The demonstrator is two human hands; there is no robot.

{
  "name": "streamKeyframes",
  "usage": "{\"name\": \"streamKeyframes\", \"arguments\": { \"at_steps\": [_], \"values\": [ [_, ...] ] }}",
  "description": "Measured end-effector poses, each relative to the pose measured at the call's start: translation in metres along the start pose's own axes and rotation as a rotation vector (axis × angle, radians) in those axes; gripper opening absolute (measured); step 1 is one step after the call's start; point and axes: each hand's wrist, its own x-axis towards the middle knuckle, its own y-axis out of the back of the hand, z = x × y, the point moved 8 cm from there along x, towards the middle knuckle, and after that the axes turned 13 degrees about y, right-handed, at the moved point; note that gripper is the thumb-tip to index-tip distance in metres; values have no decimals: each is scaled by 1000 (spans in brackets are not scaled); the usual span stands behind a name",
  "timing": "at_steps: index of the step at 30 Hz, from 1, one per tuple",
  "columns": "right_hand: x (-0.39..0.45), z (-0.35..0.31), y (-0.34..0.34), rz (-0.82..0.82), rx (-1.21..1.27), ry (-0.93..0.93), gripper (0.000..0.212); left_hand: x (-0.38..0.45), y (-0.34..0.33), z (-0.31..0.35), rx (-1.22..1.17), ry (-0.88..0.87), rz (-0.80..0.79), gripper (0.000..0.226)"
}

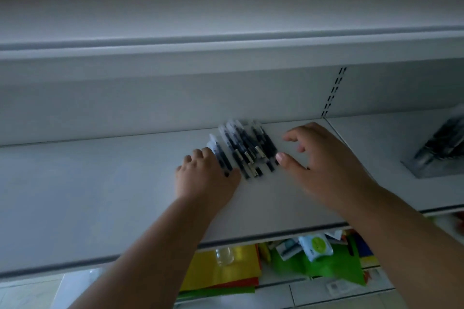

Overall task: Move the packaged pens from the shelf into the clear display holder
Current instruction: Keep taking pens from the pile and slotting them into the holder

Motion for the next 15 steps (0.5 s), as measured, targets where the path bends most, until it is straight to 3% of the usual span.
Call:
{"name": "streamKeyframes", "arguments": {
  "at_steps": [6,9,15],
  "values": [
    [2,-2,-3,14,9,4,34,5,6,-4,109,-33,-24,28],
    [3,-2,-8,4,15,14,34,6,6,-8,118,-53,-22,21],
    [4,5,-13,3,37,7,32,1,17,-24,-161,-52,52,19]
  ]
}}
